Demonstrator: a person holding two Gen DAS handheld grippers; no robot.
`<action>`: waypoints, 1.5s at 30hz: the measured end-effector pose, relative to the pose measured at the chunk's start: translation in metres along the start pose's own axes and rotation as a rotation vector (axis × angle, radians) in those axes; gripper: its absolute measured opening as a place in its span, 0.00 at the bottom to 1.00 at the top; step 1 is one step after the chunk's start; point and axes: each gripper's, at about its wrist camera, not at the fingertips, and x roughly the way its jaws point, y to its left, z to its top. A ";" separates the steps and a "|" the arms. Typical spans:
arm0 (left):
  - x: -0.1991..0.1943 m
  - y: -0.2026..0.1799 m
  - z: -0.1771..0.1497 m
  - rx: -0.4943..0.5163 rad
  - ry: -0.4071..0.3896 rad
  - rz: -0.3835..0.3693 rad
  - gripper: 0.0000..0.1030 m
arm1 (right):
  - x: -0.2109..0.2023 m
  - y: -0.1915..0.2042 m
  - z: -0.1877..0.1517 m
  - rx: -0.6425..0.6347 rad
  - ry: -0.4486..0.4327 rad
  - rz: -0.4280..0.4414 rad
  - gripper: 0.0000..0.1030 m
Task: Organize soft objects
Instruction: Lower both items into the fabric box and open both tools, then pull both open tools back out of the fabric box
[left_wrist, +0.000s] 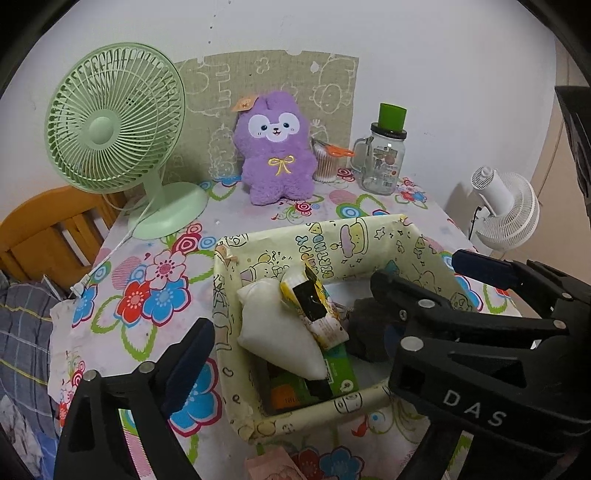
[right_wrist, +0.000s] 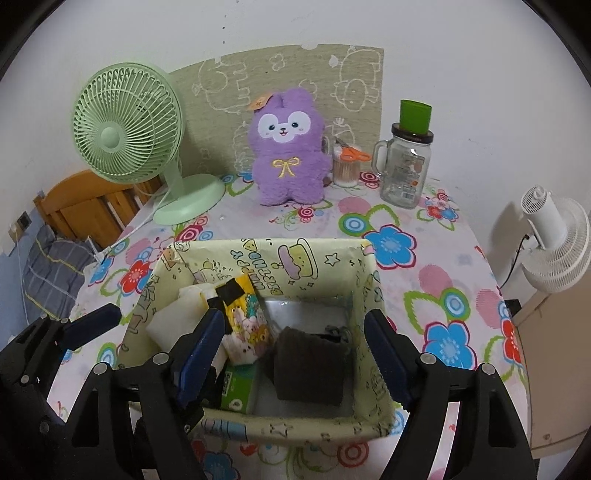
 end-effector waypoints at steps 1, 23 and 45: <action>-0.002 -0.001 -0.001 0.002 -0.002 0.002 0.93 | -0.004 0.000 -0.001 0.001 -0.004 0.001 0.78; -0.045 -0.013 -0.021 0.006 -0.057 0.017 0.94 | -0.055 0.001 -0.025 -0.006 -0.066 -0.005 0.78; -0.090 -0.019 -0.046 -0.009 -0.106 0.021 0.95 | -0.100 0.005 -0.051 -0.008 -0.120 0.015 0.78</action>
